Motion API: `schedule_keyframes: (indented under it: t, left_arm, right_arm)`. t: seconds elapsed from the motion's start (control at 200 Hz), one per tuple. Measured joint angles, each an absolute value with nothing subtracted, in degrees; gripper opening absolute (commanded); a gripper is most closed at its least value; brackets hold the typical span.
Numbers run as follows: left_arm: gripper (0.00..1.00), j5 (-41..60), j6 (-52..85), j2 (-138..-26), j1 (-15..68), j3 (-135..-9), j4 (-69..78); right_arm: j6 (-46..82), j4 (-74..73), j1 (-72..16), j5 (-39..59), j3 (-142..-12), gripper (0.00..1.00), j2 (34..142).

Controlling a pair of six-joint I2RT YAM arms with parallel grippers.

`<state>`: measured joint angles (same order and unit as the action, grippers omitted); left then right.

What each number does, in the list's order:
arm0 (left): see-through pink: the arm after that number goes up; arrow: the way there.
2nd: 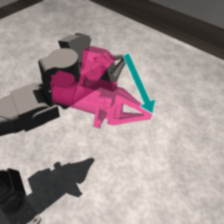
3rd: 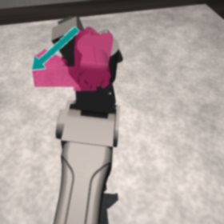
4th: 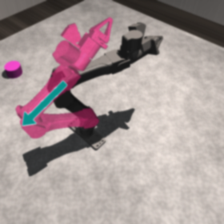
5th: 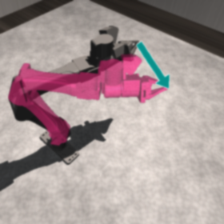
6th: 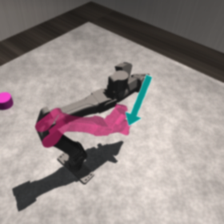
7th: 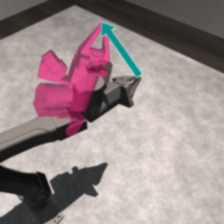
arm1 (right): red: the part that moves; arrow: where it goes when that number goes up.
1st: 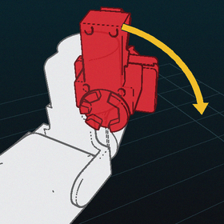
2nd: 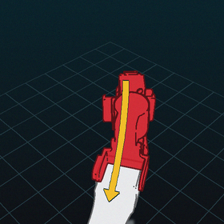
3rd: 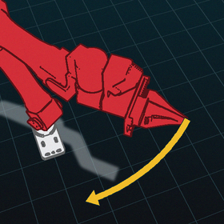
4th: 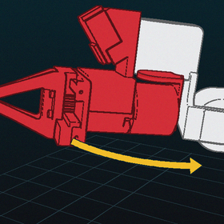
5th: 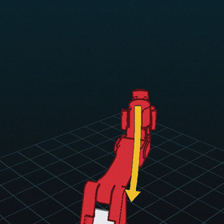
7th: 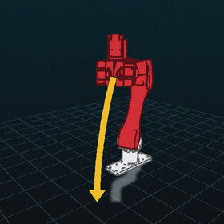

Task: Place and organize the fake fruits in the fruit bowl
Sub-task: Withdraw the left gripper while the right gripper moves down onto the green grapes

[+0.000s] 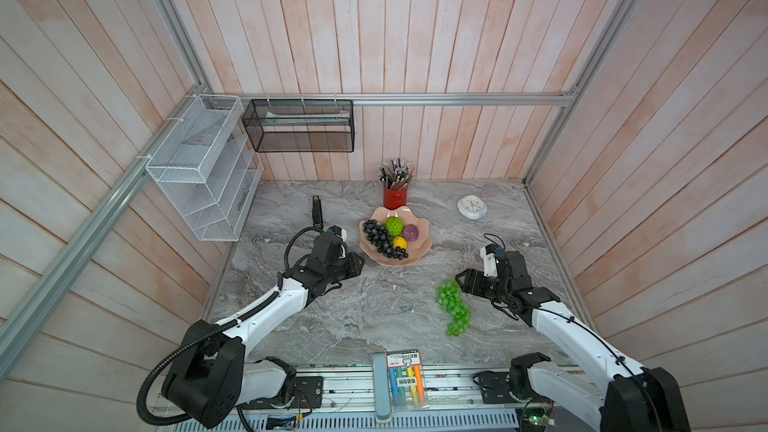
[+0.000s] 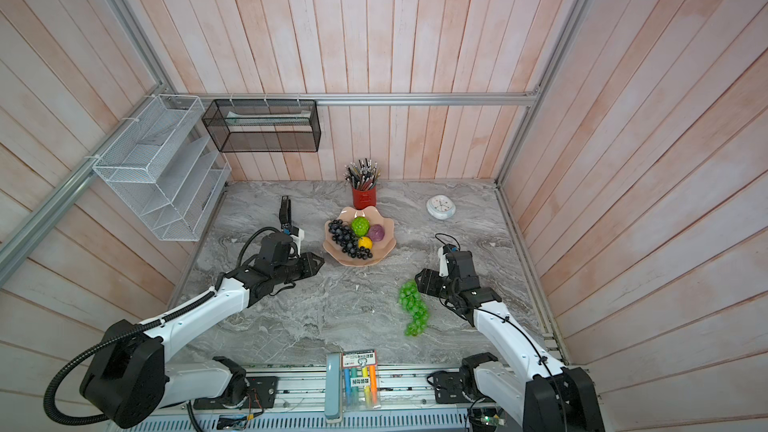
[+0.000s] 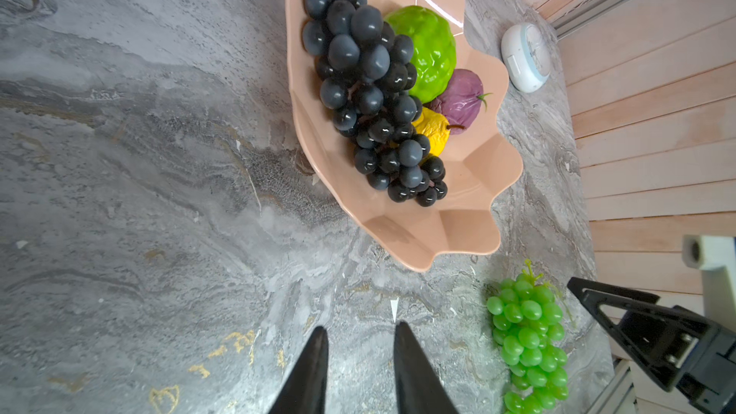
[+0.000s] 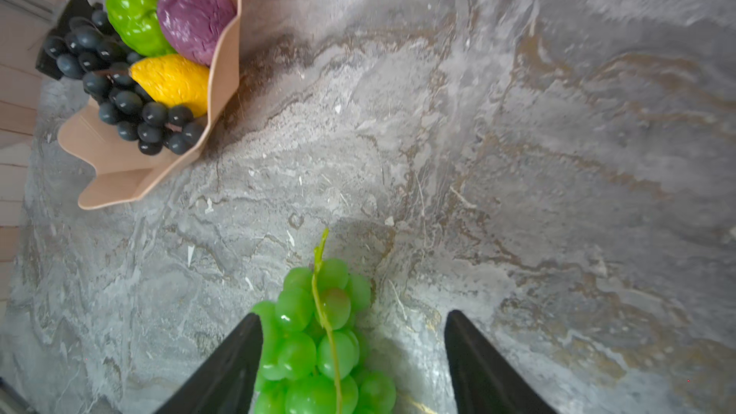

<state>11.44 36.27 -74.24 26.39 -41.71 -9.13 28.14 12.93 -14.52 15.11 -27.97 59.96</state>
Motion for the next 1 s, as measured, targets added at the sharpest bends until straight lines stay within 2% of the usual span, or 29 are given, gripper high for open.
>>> schedule_keyframes:
  t: [0.44, 0.78, 0.9, 0.995]
  left_arm:
    - [0.31, 11.31, 36.69, -75.59, 26.39, -41.71, -8.62]
    - [0.31, 11.27, 36.69, -75.68, 26.39, -41.71, -8.56]
    - [0.31, 11.27, 36.71, -75.70, 26.39, -41.71, -8.56]
    - [0.31, 11.27, 36.69, -75.70, 26.39, -41.71, -8.58]
  right_arm:
    - [28.82, 4.58, -13.65, 21.54, -26.72, 0.51, 66.61]
    - [28.73, -2.24, -12.97, 25.63, -27.00, 0.44, 74.24]
    - [28.38, -4.27, -12.97, 26.33, -27.33, 0.32, 75.77]
    - [28.47, -5.19, -12.95, 26.85, -27.40, 0.27, 76.25]
